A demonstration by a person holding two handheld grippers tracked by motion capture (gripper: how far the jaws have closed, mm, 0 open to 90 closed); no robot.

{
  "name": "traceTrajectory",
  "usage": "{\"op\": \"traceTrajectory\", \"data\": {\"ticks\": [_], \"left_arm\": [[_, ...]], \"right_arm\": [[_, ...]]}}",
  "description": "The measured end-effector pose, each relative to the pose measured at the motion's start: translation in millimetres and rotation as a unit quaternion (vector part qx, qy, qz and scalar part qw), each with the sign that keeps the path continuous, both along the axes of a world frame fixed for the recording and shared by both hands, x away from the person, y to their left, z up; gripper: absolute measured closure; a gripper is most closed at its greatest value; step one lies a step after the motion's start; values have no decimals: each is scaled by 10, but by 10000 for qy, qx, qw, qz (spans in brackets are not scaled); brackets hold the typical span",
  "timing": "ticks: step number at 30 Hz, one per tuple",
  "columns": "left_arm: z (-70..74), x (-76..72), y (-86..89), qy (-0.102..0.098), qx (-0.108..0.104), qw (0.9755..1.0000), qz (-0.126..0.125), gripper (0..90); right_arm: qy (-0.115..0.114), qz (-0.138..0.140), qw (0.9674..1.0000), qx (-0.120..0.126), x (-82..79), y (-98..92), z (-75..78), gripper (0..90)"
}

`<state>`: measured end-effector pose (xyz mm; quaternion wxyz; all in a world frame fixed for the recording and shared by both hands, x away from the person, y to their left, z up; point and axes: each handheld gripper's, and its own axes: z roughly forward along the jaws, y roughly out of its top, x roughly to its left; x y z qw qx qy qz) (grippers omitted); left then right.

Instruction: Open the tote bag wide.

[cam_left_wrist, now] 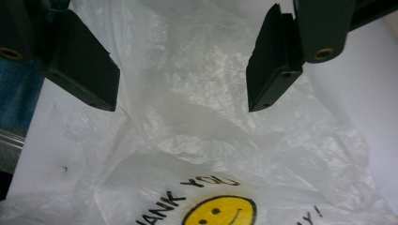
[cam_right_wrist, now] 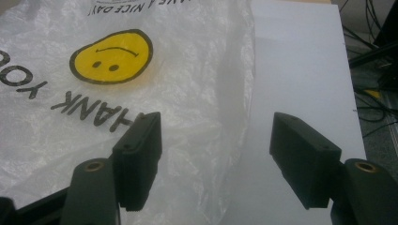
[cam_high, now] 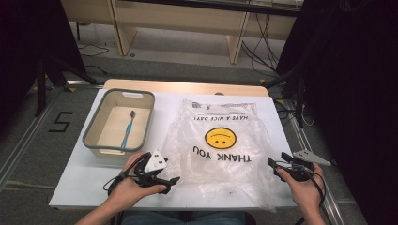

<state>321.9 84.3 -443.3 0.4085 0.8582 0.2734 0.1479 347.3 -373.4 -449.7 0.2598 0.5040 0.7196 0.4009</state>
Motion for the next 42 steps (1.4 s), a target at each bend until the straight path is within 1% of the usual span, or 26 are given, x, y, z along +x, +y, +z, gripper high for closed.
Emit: {"op": "traceTrajectory", "data": {"ticks": [2, 5, 6, 7, 9, 10, 14, 15, 16, 17, 18, 19, 20, 22, 24, 25, 26, 28, 29, 30, 31, 32, 33, 34, 39, 42], "left_arm": [[-37, -12, -44, 42, 77, 9999, -67, 257], [-99, -14, -97, 145, 186, 9997, -96, 258], [-127, -13, -121, 222, 243, 9994, -125, 259], [-160, -10, -144, 310, 326, 9989, -150, 276], [-218, -6, -190, 501, 359, 9980, -155, 306], [-239, -3, -213, 541, 374, 9977, -181, 308], [-284, 23, -277, 597, 462, 9969, -199, 330], [-295, 29, -286, 611, 508, 9967, -187, 355], [-307, 36, -294, 605, 541, 9966, -171, 355], [-316, 42, -297, 608, 593, 9963, -157, 397], [-325, 49, -299, 621, 616, 9961, -132, 397], [-331, 55, -298, 631, 654, 9958, -105, 432], [-335, 60, -298, 643, 685, 9955, -76, 505], [-345, 76, -296, 687, 719, 9950, -48, 564], [-360, 92, -296, 693, 825, 9942, -34, 613], [-376, 111, -292, 704, 916, 9933, -24, 640], [-376, 111, -292, 704, 916, 9933, -24, 654], [-377, 129, -287, 821, 836, 9931, -64, 699], [-378, 132, -288, 836, 829, 9930, -78, 724], [-376, 137, -289, 842, 834, 9929, -105, 748], [-376, 137, -289, 842, 834, 9929, -105, 775], [-371, 146, -287, 842, 874, 9925, -129, 813], [-368, 157, -285, 845, 897, 9923, -112, 813], [-368, 173, -282, 847, 897, 9923, -88, 864], [-352, 285, -250, 840, 1022, 9912, 103, 888], [-333, 351, -239, 823, 1030, 9909, 253, 891]], "right_arm": [[22, -5, 10000, -4, 2, -2, -3, 355], [85, -1, 10000, -11, 14, 0, -14, 356], [115, 0, 9999, -13, 21, 2, -22, 357], [211, -5, 9998, -24, 38, 6, -38, 358], [262, -27, 9997, 0, 52, 11, -43, 368], [282, -31, 9996, -1, 61, 9, -42, 370], [332, -56, 9994, -24, 84, 5, -46, 383], [423, -73, 9991, -18, 104, 7, -60, 397], [423, -73, 9991, -18, 104, 7, -60, 397], [539, -85, 9985, -51, 132, 13, -82, 418], [539, -85, 9985, -51, 132, 13, -82, 418], [590, -77, 9982, -81, 149, 15, -97, 433], [757, -86, 9970, -122, 178, 21, -125, 461], [912, -84, 9957, -152, 204, 24, -154, 496], [1040, -63, 9944, -187, 222, 28, -178, 551], [1094, -54, 9938, -198, 228, 28, -188, 584], [1139, -38, 9933, -191, 233, 26, -192, 627], [1231, -34, 9922, -192, 239, 16, -195, 704], [1249, -29, 9920, -175, 243, 9, -199, 743], [1293, -17, 9915, -114, 241, 5, -201, 780], [1293, -17, 9915, -114, 241, 5, -201, 780], [1367, 20, 9906, -57, 242, 3, -206, 853], [1367, 20, 9906, -57, 242, 3, -206, 853], [1349, 18, 9909, -24, 240, 4, -202, 900], [1351, 43, 9908, -37, 229, 17, -176, 900], [1349, 62, 9908, -18, 202, 24, -150, 900]]}}
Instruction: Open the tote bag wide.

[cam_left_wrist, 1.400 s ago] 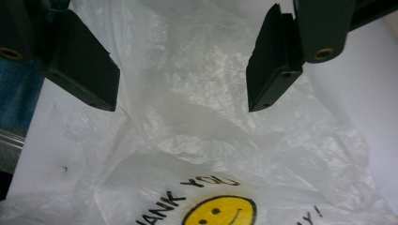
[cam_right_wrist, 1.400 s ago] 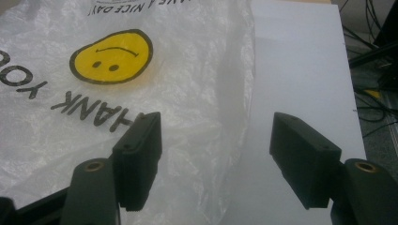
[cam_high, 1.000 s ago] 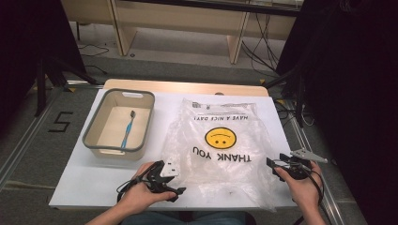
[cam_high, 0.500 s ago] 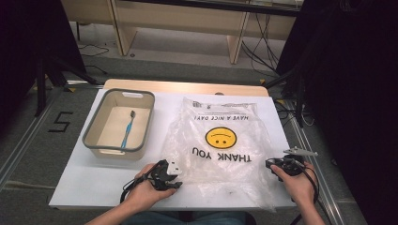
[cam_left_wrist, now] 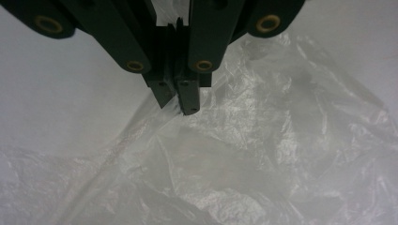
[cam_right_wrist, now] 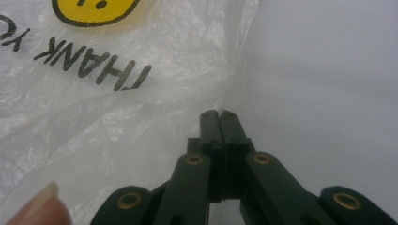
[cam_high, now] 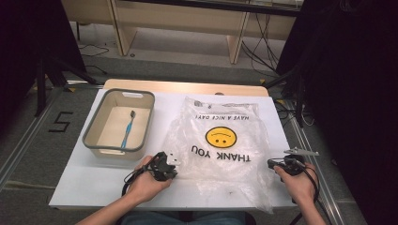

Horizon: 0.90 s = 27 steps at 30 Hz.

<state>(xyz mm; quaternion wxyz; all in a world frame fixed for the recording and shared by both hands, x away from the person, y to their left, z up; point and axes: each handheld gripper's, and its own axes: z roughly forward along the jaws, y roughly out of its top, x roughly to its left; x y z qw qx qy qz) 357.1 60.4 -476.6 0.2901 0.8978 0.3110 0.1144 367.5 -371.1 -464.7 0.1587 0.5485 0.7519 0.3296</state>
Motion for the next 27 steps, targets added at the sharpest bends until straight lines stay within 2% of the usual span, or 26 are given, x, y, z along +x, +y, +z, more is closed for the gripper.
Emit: {"op": "traceTrajectory", "data": {"ticks": [5, 11, 13, 16, 20, 27], "left_arm": [[77, 105, 27, -152, -40, 9994, 306, 893], [175, 308, 34, -303, -141, 9973, 658, 893], [215, 369, 23, -435, -109, 9961, 756, 893], [270, 448, -1, -506, -220, 9943, 907, 894], [316, 560, -29, -680, -185, 9915, 1090, 894], [366, 741, -28, -825, -325, 9857, 1433, 893]], "right_arm": [[-24, -18, 10000, 36, -46, -17, 41, 900], [-9, 12, 10000, 98, -131, -6, 73, 900], [-17, 69, 9999, 109, -170, 5, 85, 900], [22, 118, 9998, 163, -229, 42, 113, 900], [112, 287, 9993, 205, -280, 123, 108, 900], [230, 425, 9983, 319, -343, 193, 103, 900]]}}
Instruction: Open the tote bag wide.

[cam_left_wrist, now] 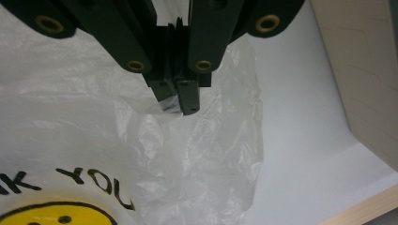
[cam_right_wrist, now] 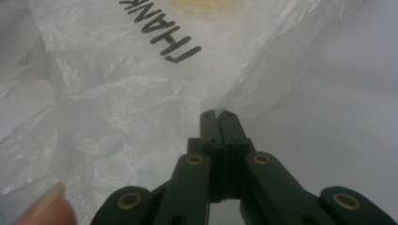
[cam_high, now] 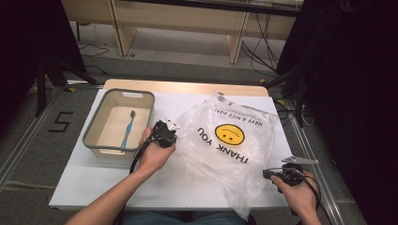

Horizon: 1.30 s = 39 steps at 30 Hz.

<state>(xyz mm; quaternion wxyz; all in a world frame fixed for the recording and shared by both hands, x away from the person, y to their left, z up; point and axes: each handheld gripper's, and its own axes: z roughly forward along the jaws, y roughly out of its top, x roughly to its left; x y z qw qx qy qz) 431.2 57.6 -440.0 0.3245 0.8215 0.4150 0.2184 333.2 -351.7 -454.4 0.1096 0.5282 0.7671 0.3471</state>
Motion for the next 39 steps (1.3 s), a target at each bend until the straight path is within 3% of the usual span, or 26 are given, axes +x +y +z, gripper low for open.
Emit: {"op": "traceTrajectory", "data": {"ticks": [4, 10, 15, 16, 19, 20, 21, 22, 23, 24, 26, 27, 29, 30, 33, 35, 36, 39], "left_arm": [[-12, 78, -6, -25, -11, 9999, 118, 893], [-35, 152, 13, -87, -79, 9998, 168, 880], [-31, 178, 41, -298, -149, 9994, 111, 783], [-26, 174, 39, -367, -170, 9991, 98, 691], [-6, 146, 32, -524, -139, 9985, 27, 556], [4, 128, 27, -594, -139, 9981, 22, 556], [16, 109, 28, -644, -117, 9979, -8, 500], [26, 89, 28, -687, -129, 9975, -22, 500], [39, 67, 34, -716, -103, 9974, -39, 457], [51, 44, 38, -720, -98, 9973, -55, 457], [72, -4, 51, -732, -64, 9972, -103, 432], [86, -32, 57, -746, -40, 9971, -143, 421], [110, -84, 69, -790, -13, 9966, -225, 414], [120, -108, 73, -816, -32, 9964, -247, 409], [159, -188, 88, -882, -4, 9956, -322, 399], [180, -235, 96, -940, 41, 9949, -375, 396], [182, -259, 96, -960, 11, 9946, -391, 399], [176, -351, 89, -896, -5, 9944, -565, 412]], "right_arm": [[90, 70, 9999, 65, -25, 35, -8, 900], [287, 411, 9987, 82, -72, 134, -53, 900], [306, 559, 9979, 91, -79, 148, -51, 861], [243, 532, 9983, 70, -87, 135, -22, 810], [19, 361, 9993, 18, -111, 96, 76, 723], [19, 361, 9993, 18, -111, 96, 76, 723], [-226, 219, 9995, -68, -122, 66, 153, 674], [-226, 219, 9995, -68, -122, 66, 153, 674], [-477, 94, 9987, -156, -130, 54, 218, 620], [-477, 94, 9987, -156, -130, 54, 218, 620], [-749, -18, 9969, -222, -129, 63, 265, 571], [-1026, -9, 9943, -287, -116, 90, 302, 538], [-1149, 38, 9929, -291, -104, 114, 319, 530], [-1327, 181, 9906, -292, -77, 182, 350, 505], [-1491, 438, 9874, -299, -19, 326, 385, 468], [-1520, 523, 9866, -294, 5, 381, 390, 462], [-1565, 715, 9847, -257, 59, 501, 390, 452], [-1530, 899, 9838, -237, 120, 623, 372, 442]]}}
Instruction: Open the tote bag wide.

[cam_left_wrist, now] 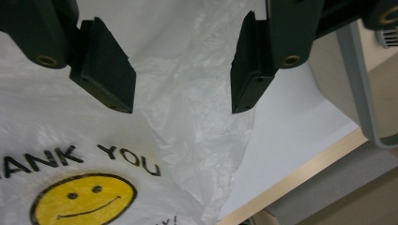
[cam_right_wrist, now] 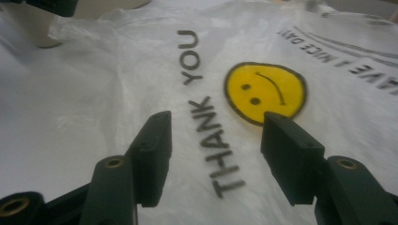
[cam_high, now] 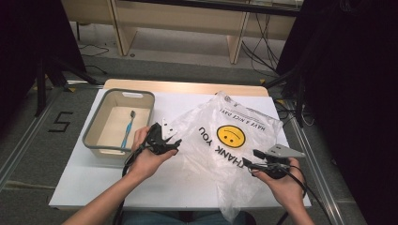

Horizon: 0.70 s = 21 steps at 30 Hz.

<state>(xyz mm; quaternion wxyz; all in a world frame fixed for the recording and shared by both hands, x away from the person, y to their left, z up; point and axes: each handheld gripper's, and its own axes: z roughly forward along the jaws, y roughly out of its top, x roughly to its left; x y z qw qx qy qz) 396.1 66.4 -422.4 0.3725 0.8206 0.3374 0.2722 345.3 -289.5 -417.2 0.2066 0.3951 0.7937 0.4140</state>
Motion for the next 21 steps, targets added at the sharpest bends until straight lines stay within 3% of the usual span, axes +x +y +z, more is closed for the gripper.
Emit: {"op": "traceTrajectory", "data": {"ticks": [4, 6, 9, 14, 17, 21], "left_arm": [[-69, -140, -39, 287, -70, 9989, -350, 467], [-141, -204, -76, 506, -99, 9972, -543, 524], [-256, -259, -142, 741, -29, 9946, -732, 562], [-382, -274, -212, 1035, -13, 9907, -877, 626], [-458, -279, -263, 1305, -182, 9869, -928, 675], [-521, -264, -329, 1296, -139, 9871, -928, 727]], "right_arm": [[87, 365, 9993, -81, 133, 242, -72, 427], [168, 555, 9982, -140, 235, 403, -140, 418], [256, 677, 9973, -124, 302, 501, -180, 412], [408, 925, 9946, -243, 412, 715, -287, 389], [500, 1071, 9924, -346, 439, 822, -355, 370], [661, 1220, 9890, -503, 488, 928, -455, 336]]}}
